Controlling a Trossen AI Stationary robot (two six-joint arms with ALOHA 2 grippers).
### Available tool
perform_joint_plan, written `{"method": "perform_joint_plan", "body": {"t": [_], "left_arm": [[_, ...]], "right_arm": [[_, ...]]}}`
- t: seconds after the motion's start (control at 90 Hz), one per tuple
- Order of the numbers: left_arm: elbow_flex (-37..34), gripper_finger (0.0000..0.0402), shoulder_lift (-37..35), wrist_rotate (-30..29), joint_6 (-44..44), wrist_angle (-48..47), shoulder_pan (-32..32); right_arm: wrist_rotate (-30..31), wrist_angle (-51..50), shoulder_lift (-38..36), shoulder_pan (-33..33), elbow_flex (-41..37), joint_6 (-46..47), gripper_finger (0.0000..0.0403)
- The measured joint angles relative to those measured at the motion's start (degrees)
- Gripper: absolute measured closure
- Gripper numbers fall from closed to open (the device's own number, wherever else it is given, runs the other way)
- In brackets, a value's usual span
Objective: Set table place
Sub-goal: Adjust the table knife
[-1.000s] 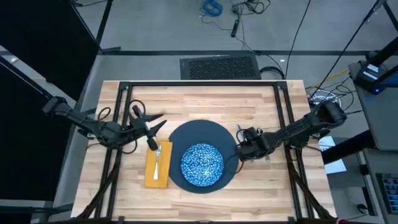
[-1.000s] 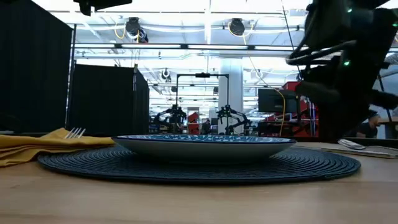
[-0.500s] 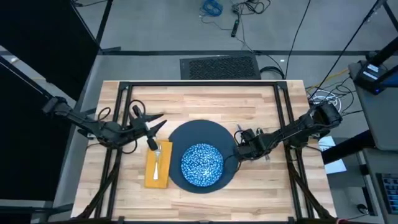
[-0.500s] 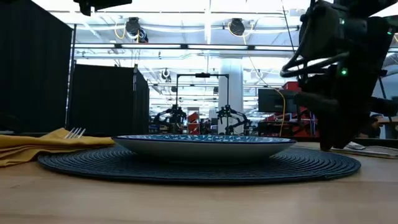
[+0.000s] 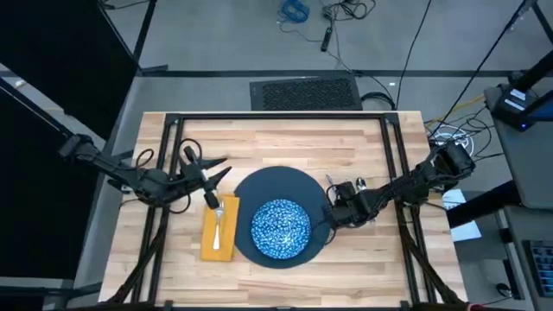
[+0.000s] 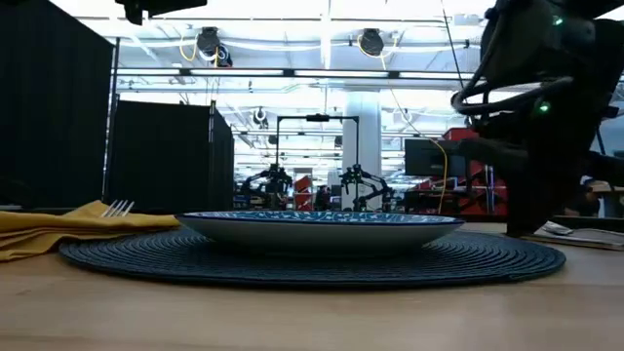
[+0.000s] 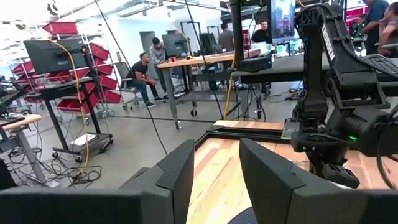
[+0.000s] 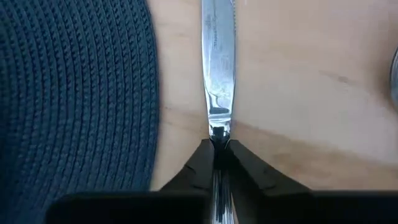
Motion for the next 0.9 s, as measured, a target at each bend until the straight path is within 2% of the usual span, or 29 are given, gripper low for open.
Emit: {"method": "perform_joint_plan", "body": {"t": [0.489,0.711,0.9], "left_arm": [[0.00,0.0286,0.00,0.00,0.07,0.00,-1.74],[0.77,0.0286,-0.02,0.00,0.09,0.01,-3.31],[0.98,0.0286,-0.01,0.00,0.11,-0.03,-4.28]], "right_arm": [[1.29,1.49,0.28,8.71,-0.09,17.59,0.0385],[1.26,2.46,0.26,9.18,-0.06,17.31,0.0379],[0.03,2.27,0.54,9.31,2.54,13.50,0.0334]]}}
